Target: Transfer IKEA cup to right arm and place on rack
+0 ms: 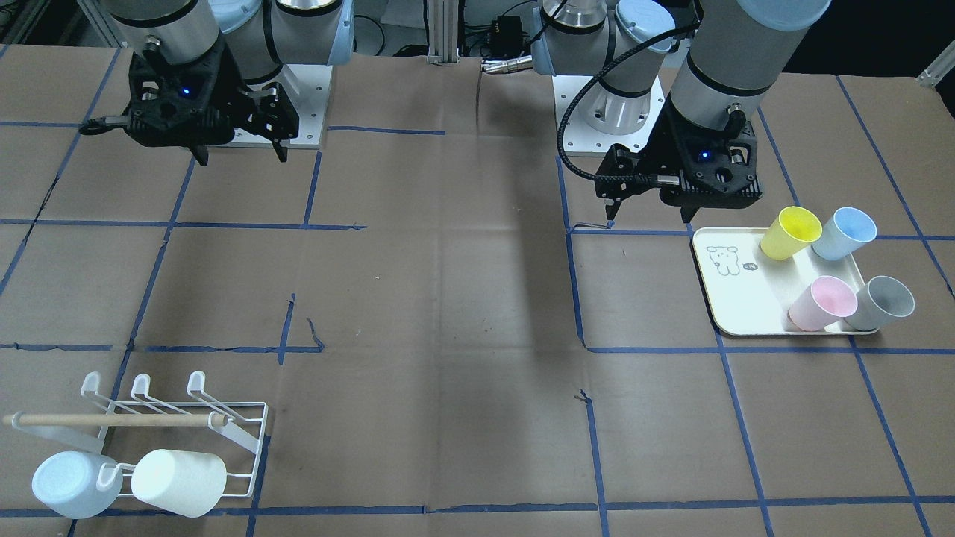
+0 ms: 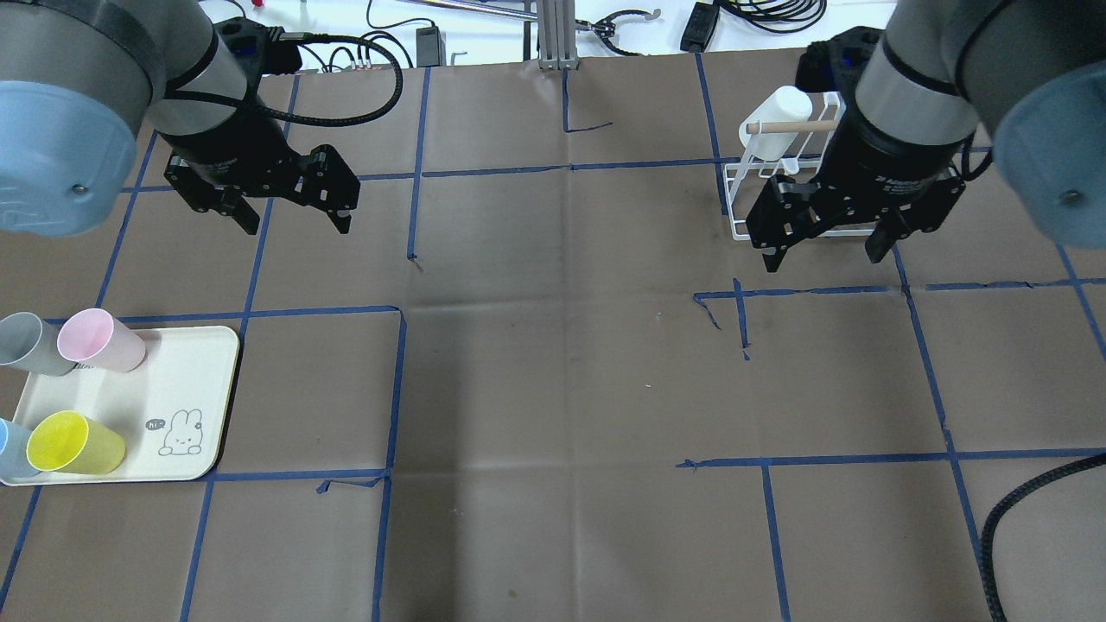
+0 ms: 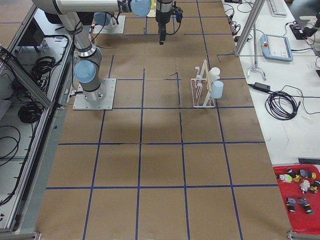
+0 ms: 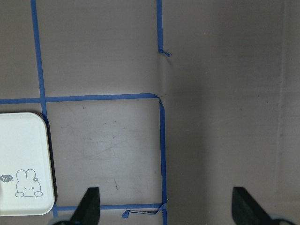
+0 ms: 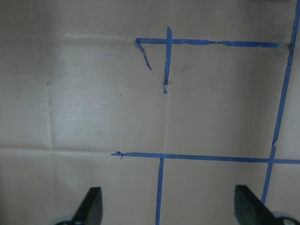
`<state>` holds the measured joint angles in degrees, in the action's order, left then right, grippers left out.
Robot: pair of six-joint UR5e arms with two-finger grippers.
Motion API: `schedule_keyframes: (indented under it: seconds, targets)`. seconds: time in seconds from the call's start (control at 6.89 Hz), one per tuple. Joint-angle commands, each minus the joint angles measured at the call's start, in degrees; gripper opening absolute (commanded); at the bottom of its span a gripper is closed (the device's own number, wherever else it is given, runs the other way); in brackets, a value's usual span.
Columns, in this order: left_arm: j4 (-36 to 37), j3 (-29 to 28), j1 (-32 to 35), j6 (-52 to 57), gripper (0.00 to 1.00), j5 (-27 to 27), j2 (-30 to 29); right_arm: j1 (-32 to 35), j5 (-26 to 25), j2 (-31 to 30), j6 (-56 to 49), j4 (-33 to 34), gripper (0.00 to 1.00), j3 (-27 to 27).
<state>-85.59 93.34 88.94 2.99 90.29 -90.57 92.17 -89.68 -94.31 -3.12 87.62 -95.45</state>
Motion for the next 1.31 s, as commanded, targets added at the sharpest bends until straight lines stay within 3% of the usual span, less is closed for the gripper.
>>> schedule_keyframes:
  seconds: [0.0, 1.16]
  targets:
    - [0.0, 0.0, 0.0, 0.0, 0.99, 0.0, 0.0, 1.4, 0.5, 2.0, 0.0, 1.6, 1.00, 0.1]
    - [0.0, 0.0, 0.0, 0.0, 0.99, 0.0, 0.0, 1.1, 0.2, 2.7, 0.2, 1.5, 1.00, 0.3]
